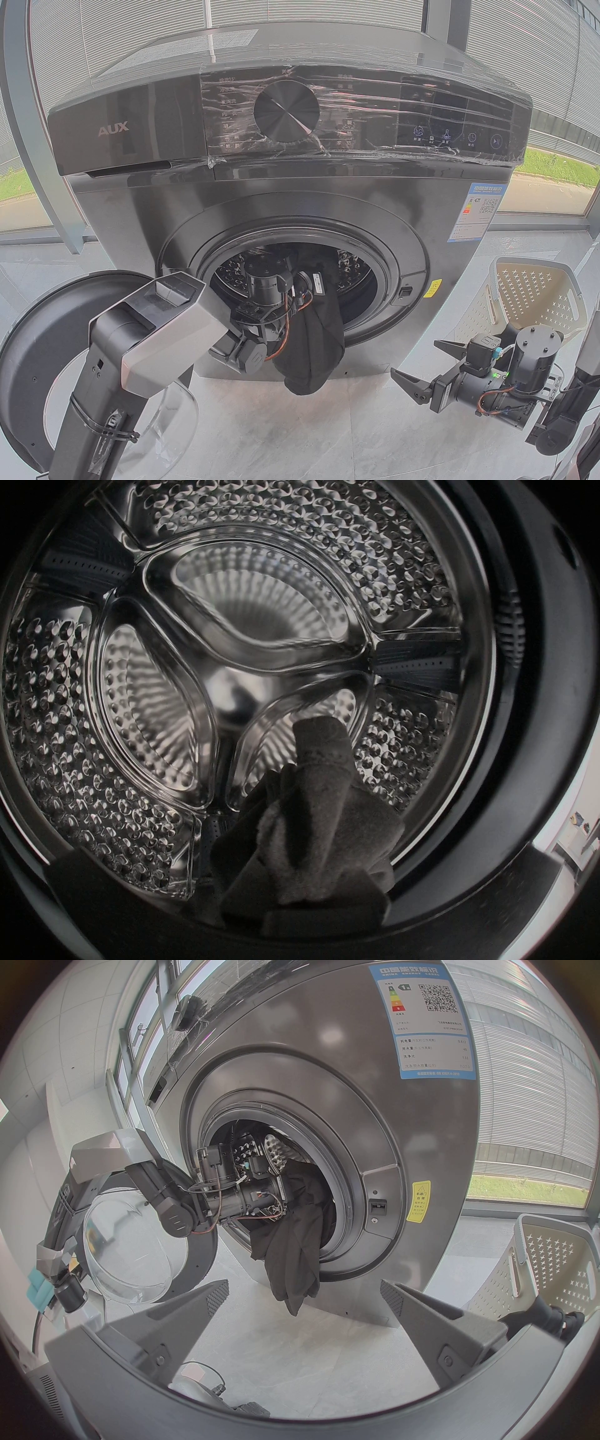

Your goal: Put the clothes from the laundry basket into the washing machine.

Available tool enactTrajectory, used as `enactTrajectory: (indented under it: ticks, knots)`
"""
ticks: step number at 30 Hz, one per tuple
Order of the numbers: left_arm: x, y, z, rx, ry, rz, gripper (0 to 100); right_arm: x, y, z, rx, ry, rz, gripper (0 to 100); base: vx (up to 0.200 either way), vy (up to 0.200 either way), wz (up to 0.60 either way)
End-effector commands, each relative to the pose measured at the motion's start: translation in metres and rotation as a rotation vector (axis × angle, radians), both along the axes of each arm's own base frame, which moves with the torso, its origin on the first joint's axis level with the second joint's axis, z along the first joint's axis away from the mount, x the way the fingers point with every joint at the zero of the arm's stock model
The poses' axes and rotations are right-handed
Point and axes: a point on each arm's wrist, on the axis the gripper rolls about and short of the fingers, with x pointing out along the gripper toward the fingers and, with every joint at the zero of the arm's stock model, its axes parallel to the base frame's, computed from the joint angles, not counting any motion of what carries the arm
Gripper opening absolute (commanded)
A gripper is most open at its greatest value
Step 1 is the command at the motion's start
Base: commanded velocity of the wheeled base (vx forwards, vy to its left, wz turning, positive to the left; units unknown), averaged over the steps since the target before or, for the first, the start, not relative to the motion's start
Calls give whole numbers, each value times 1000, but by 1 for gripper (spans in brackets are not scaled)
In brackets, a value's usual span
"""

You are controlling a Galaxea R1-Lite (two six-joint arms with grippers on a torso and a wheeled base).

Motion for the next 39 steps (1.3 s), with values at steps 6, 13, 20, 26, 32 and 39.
enactTrajectory:
  ticks: [6,13,20,26,32,39]
  knots:
    - [15,-1,-7,-26,-24,42,0,1,1,-3,-8,11,3,100,0,0,0]
    - [14,0,-6,-26,-25,45,100,1,2,-4,-10,13,4,100,0,0,0]
    - [-10,14,-1,106,124,76,100,1,2,-5,-12,16,4,100,0,0,0]
    - [-31,21,4,160,203,27,100,1,2,-5,-12,16,4,100,0,0,0]
    - [-44,19,-9,196,255,-34,100,1,2,-5,-12,16,4,100,0,0,0]
    - [-51,25,-49,315,319,-83,100,1,3,-6,-14,20,7,100,0,0,0]
